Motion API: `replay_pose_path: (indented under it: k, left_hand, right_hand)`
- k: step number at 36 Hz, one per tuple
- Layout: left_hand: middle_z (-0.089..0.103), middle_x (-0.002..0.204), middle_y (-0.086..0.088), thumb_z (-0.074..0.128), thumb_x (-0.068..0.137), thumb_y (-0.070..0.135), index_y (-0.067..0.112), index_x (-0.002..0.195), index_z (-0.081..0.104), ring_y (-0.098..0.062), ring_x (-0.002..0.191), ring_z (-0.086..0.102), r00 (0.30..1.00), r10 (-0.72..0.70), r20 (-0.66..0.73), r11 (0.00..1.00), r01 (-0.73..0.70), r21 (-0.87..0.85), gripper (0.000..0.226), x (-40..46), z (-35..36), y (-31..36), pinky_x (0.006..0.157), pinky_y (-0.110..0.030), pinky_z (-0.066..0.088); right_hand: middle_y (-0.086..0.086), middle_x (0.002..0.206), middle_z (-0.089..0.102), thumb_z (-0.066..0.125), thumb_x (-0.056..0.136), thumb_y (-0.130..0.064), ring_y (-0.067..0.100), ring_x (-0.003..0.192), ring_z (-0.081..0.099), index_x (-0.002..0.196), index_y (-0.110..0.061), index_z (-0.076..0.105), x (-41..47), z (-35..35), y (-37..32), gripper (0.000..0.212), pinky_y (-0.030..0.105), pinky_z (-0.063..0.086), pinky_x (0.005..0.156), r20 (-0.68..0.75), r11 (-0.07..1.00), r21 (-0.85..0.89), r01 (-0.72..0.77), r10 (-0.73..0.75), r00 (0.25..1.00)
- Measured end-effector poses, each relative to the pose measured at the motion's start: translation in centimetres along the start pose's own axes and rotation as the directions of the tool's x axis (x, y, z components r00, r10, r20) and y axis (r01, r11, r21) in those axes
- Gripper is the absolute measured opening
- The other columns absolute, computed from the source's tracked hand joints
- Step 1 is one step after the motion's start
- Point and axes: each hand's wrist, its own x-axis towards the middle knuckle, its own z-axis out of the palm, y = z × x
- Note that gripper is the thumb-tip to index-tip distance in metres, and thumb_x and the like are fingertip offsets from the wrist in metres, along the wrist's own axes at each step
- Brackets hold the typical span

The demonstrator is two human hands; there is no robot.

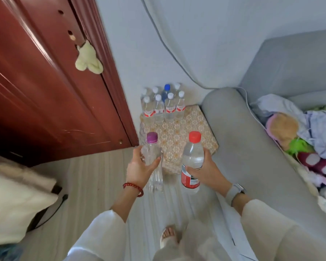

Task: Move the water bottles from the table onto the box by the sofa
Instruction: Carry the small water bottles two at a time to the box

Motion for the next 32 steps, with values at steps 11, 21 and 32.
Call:
replay_pose_path:
  k: [11, 21, 32]
  left_hand:
    - [0.053, 0.104, 0.002, 0.075, 0.073, 0.025, 0.019, 0.127, 0.040, -0.027, 0.098, 0.057, 0.991, -0.125, 0.052, 0.990, 0.121, 0.077, 0.064, 16.6, 5.7, -1.7, 0.076, -0.028, 0.044]
    - [0.050, 0.126, -0.007, 0.076, 0.070, 0.010, 0.014, 0.129, 0.043, -0.019, 0.105, 0.052, 0.974, -0.221, 0.040, 0.975, 0.220, 0.014, 0.067, 27.7, 10.7, -6.1, 0.082, -0.024, 0.043]
    - [0.056, 0.120, -0.002, 0.077, 0.069, 0.010, 0.023, 0.127, 0.048, -0.010, 0.095, 0.055, 0.978, -0.202, 0.045, 0.979, 0.204, -0.020, 0.066, 31.9, 12.3, -10.7, 0.072, -0.013, 0.050]
  right_hand:
    - [0.001, 0.101, 0.059, 0.078, 0.066, -0.024, 0.021, 0.087, 0.059, 0.122, -0.021, 0.030, 19.7, 0.1, 0.8, 0.074, 0.038, 0.051, 0.076, 0.128, 0.971, -0.239, -0.008, 0.039, 0.991]
    - [-0.004, 0.101, 0.052, 0.078, 0.064, -0.022, 0.017, 0.097, 0.051, 0.104, -0.025, 0.045, 33.6, 3.0, 3.5, 0.051, 0.028, 0.045, 0.083, 0.237, 0.970, -0.234, 0.069, -0.012, 0.971]
    - [-0.008, 0.116, 0.055, 0.073, 0.071, -0.028, 0.013, 0.105, 0.055, 0.117, -0.031, 0.043, 39.5, 6.6, 5.3, 0.055, 0.039, 0.051, 0.086, 0.177, 0.973, -0.194, 0.123, -0.089, 0.980]
